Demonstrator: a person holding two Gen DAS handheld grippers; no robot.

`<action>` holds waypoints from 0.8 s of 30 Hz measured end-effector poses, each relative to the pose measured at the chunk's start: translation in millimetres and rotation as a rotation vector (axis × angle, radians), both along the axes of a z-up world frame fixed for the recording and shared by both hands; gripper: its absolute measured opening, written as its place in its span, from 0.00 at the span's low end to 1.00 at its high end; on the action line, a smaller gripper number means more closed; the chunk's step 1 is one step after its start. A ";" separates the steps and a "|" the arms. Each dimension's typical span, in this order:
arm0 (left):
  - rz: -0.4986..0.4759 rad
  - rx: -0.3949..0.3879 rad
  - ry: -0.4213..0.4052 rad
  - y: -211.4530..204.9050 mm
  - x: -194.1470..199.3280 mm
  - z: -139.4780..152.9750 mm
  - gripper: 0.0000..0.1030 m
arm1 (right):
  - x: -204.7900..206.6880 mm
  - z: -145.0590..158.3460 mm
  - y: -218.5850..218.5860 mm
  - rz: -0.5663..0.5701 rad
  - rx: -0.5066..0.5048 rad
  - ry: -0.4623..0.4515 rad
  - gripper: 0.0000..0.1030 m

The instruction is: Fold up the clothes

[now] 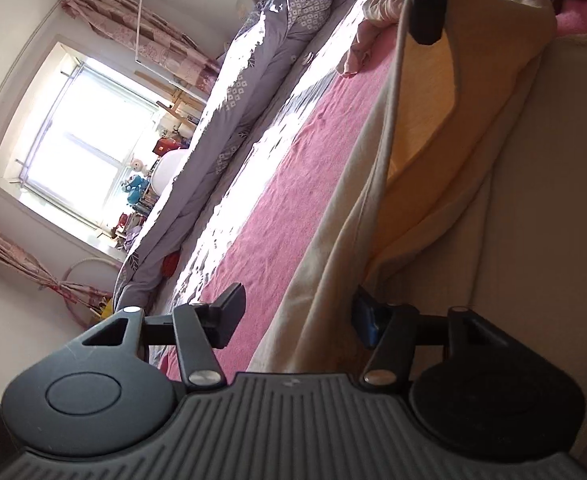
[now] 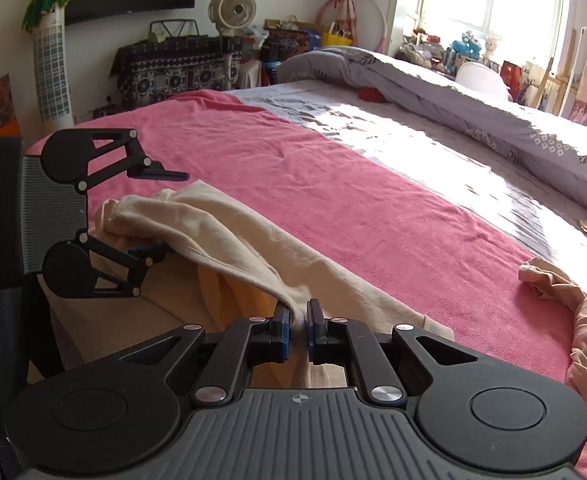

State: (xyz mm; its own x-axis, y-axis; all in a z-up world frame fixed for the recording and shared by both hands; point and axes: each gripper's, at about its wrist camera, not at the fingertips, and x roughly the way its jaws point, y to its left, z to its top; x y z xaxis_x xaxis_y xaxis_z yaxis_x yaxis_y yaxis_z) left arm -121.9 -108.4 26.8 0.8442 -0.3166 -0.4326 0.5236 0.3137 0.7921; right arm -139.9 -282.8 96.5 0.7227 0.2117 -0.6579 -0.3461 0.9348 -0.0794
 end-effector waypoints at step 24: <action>-0.063 0.009 0.608 68.1 -46.6 14.1 0.17 | -49.7 -45.0 4.1 0.112 0.082 0.338 0.09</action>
State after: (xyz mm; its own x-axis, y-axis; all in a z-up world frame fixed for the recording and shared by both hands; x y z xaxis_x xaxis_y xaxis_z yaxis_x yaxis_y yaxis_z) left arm -168.5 -40.3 40.9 0.4253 -0.3521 -0.8338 0.8999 0.2625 0.3482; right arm -189.6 -278.7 51.5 0.4361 0.3392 -0.8335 -0.4410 0.8880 0.1306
